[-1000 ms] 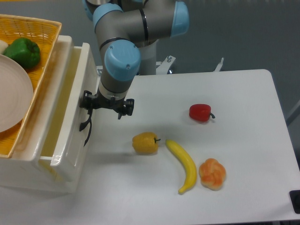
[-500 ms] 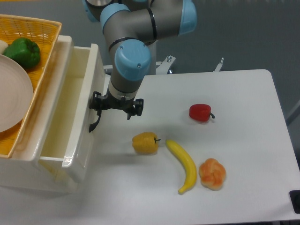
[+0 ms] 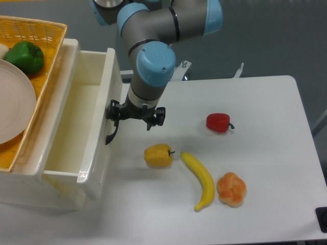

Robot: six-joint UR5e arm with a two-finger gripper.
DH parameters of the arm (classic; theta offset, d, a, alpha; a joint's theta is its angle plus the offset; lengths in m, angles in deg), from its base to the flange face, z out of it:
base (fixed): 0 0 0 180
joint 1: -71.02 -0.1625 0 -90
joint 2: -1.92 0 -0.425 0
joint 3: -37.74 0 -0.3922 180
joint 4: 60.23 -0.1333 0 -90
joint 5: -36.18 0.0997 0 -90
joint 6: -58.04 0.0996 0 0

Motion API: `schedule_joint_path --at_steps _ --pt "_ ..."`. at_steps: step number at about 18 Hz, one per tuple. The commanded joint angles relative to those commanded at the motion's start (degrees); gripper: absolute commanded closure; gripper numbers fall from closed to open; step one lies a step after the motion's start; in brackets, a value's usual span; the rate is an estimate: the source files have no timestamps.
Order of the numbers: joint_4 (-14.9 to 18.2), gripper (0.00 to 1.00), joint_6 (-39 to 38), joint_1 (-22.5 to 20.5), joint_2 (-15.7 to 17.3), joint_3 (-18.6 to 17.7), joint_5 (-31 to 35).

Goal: Slide open the top white drawer
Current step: 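Pull the top drawer handle outward, sliding the drawer open, then continue pulling the drawer out to its full extension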

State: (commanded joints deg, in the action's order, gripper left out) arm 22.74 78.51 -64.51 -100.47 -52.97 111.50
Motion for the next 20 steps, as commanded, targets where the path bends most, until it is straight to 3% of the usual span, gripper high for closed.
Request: schedule_joint_path --at_steps 20 --pt "0.2 0.0 3.0 -3.9 -0.7 1.1 0.1"
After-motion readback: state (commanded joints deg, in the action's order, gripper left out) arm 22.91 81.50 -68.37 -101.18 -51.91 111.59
